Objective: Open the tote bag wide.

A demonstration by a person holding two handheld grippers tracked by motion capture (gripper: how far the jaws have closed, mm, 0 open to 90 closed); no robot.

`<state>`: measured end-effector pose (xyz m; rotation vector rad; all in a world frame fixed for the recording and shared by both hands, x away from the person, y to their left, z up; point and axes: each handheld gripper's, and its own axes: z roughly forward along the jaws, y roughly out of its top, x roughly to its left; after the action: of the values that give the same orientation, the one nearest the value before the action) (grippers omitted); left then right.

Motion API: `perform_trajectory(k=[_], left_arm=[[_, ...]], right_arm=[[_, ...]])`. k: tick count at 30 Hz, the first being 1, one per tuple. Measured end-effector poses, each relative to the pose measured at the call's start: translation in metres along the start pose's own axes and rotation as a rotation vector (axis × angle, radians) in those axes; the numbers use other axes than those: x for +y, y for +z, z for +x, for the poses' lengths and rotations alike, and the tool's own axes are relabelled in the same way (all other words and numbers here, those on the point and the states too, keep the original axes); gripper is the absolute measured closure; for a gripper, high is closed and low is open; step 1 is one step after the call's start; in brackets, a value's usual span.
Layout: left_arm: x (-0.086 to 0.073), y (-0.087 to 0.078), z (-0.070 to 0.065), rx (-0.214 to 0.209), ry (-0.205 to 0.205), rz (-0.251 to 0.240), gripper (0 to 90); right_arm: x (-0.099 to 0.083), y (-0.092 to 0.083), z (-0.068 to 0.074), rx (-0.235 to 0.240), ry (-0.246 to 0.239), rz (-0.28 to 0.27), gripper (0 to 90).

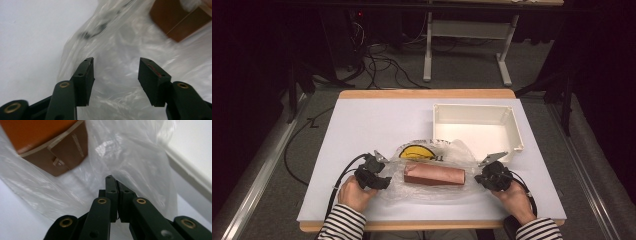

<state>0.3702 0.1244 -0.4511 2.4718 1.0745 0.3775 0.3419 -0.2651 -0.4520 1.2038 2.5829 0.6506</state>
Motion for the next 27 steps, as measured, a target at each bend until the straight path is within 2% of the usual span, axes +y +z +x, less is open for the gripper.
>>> perform_trajectory(k=[2, 6, 12, 21, 23, 27], left_arm=[[-0.003, 0.002, 0.001, 0.005, 0.004, 0.013, 48.6], [-0.005, 0.001, 0.000, 0.011, 0.005, 0.015, 49.3], [-0.005, 0.001, -0.002, 0.027, 0.030, 0.022, 50.3], [-0.006, 0.000, -0.001, 0.028, 0.037, 0.021, 51.4], [-0.006, 0.000, -0.002, 0.032, 0.050, 0.014, 51.5], [-0.010, -0.003, -0.001, -0.008, 0.042, -0.030, 49.1]], right_arm=[[-0.004, -0.001, -0.004, 0.007, 0.015, -0.001, 89.6], [-0.009, -0.004, -0.008, -0.024, 0.030, 0.005, 89.9], [-0.012, -0.006, -0.014, -0.047, 0.034, 0.004, 90.0], [-0.015, -0.006, -0.020, -0.049, 0.052, -0.005, 90.0], [-0.015, -0.006, -0.020, -0.052, 0.054, -0.004, 90.0], [-0.014, -0.007, -0.019, -0.021, 0.056, -0.029, 84.2]])
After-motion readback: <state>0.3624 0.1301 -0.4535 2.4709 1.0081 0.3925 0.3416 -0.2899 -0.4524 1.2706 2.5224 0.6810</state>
